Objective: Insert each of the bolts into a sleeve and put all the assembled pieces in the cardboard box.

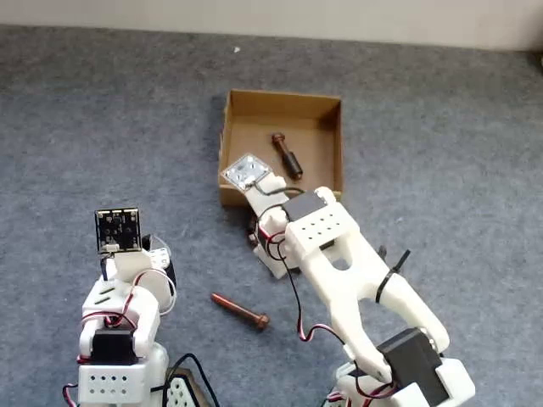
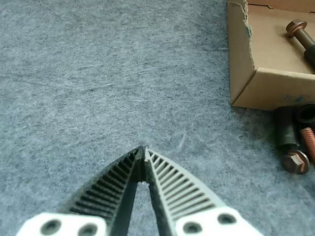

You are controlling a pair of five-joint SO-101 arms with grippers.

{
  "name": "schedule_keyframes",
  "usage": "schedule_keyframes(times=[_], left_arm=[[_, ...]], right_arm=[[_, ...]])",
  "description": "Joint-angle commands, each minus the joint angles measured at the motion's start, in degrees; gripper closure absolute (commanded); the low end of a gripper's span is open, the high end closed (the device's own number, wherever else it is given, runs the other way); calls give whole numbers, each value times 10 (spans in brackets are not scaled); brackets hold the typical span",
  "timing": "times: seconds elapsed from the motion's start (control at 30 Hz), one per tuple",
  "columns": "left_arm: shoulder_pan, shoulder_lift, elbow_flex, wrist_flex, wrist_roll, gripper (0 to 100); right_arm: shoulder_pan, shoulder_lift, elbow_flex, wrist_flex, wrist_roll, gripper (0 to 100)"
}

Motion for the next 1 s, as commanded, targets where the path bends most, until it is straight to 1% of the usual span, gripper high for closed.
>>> schedule_keyframes(times=[0.0, 0.23, 0.5, 0.57, 0.7, 0.83, 0.97], left_arm=[[-5, -1, 11, -12, -7, 994], [-5, -1, 11, -12, -7, 994], [-5, -1, 11, -12, -7, 994], [-5, -1, 11, -12, -7, 994], [-5, -1, 11, -12, -7, 994], [-5, -1, 11, -12, -7, 994], [-5, -1, 11, -12, -7, 994]], right_arm=[[11, -6, 13, 5, 33, 854], [18, 108, 14, -35, 35, 854], [22, 139, 14, -55, 36, 854], [28, 141, 14, -55, 36, 881], [26, 141, 13, -55, 36, 995], [26, 138, 12, -53, 36, 993], [28, 99, 13, -51, 33, 991]])
